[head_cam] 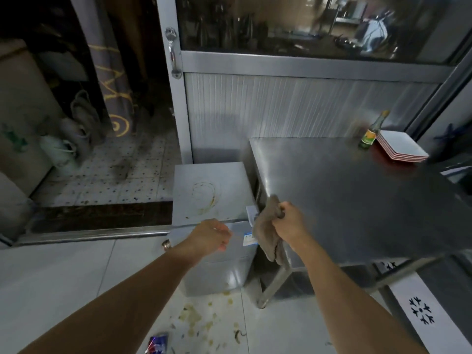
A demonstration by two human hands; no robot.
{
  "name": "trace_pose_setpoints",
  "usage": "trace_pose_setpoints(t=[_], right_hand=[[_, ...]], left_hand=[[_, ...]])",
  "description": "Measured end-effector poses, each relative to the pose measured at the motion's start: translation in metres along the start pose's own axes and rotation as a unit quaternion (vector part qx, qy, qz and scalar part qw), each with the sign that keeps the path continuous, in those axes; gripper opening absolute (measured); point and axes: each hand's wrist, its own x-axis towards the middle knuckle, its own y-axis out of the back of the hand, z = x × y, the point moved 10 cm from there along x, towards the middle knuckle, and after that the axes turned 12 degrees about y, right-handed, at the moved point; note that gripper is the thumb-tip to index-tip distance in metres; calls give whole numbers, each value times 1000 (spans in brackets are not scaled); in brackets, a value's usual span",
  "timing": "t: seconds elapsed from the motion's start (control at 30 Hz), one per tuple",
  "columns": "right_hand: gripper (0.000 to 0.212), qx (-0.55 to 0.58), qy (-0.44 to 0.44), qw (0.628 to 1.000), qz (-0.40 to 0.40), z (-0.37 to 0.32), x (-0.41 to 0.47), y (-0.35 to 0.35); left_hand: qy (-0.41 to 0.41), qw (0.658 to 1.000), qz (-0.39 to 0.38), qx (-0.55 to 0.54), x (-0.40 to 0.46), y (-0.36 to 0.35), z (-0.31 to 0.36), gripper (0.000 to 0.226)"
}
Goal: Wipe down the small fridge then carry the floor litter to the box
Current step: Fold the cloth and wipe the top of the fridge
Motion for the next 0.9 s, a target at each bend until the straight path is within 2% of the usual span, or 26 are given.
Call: trace_pose_setpoints(t=[0.1, 0.2, 0.27, 0.3, 0.4, 0.5, 0.6, 0.7, 0.8, 0.9], right_hand=[[20, 46, 32, 996, -63, -64, -16, -31], [25, 86, 46, 986, -133, -130, -42, -65], [30, 118, 53, 977, -171, -175, -58, -89], [32, 129, 60, 972, -187, -197, -66, -101], [32, 152, 76, 961, -220, -251, -82, -127], [29, 145, 84, 964, -209, -281, -85, -138], [27, 169, 67, 967, -177, -284, -84, -141], [29, 139, 53, 971, -186, -277, -82, -153], [36, 19, 116, 985, -123, -278, -65, -152], [37, -115, 184, 976, -37, -277, -51, -140]], left_hand=[[-11, 999, 33, 25, -4, 56, -11, 19], [-28, 999, 9, 31, -7, 105, -22, 57], [-39, 998, -39, -1, -16, 133, -29, 70], [-39, 997, -69, -16, -20, 146, -33, 68], [-46, 985, -159, -47, -34, 176, -44, 40], [-56, 973, -187, -126, -39, 206, -47, 29], [-71, 979, -132, -137, -31, 238, -46, 44], [-153, 987, -6, -37, -27, 269, -28, 36], [-244, 968, 47, 31, -27, 281, -6, 27], [-311, 917, 133, 211, -26, 285, 15, 32]])
